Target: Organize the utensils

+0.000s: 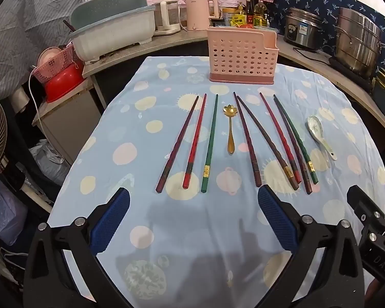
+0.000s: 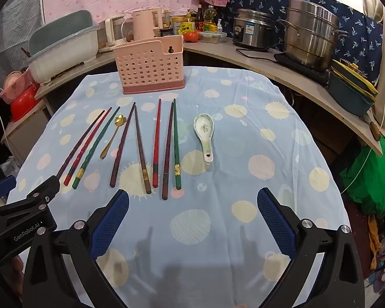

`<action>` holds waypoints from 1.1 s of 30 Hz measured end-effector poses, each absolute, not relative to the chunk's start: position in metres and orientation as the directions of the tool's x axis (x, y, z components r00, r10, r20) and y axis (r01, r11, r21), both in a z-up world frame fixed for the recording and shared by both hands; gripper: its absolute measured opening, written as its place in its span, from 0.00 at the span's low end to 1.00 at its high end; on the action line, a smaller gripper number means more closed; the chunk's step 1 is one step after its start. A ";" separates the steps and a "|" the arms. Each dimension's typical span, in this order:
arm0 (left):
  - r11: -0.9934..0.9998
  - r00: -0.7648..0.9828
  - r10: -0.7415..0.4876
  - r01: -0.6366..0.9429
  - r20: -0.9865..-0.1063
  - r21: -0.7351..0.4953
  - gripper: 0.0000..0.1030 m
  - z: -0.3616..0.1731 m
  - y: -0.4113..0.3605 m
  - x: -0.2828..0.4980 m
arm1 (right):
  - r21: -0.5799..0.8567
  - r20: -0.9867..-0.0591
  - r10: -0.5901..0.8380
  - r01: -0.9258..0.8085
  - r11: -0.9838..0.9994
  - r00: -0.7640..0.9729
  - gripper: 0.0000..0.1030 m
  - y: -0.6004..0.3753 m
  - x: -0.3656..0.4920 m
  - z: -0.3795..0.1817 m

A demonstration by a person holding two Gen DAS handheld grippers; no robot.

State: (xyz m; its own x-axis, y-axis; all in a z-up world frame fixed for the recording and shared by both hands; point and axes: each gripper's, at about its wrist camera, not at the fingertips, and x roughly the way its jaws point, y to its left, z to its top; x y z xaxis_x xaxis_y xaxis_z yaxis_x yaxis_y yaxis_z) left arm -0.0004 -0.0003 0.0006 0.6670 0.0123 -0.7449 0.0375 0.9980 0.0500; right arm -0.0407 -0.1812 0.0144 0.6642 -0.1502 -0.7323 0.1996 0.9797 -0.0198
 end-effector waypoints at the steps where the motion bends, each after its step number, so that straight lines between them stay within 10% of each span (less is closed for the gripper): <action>1: 0.998 0.668 0.013 0.039 -0.744 0.053 0.93 0.001 0.000 0.000 | -0.011 -0.733 -0.144 0.200 0.980 0.664 0.94 -0.182 -0.041 0.014; 33: 0.997 0.683 0.010 0.047 -0.731 0.057 0.93 0.001 -0.001 -0.002 | -0.010 -0.726 -0.147 0.203 0.979 0.672 0.94 -0.186 -0.044 0.018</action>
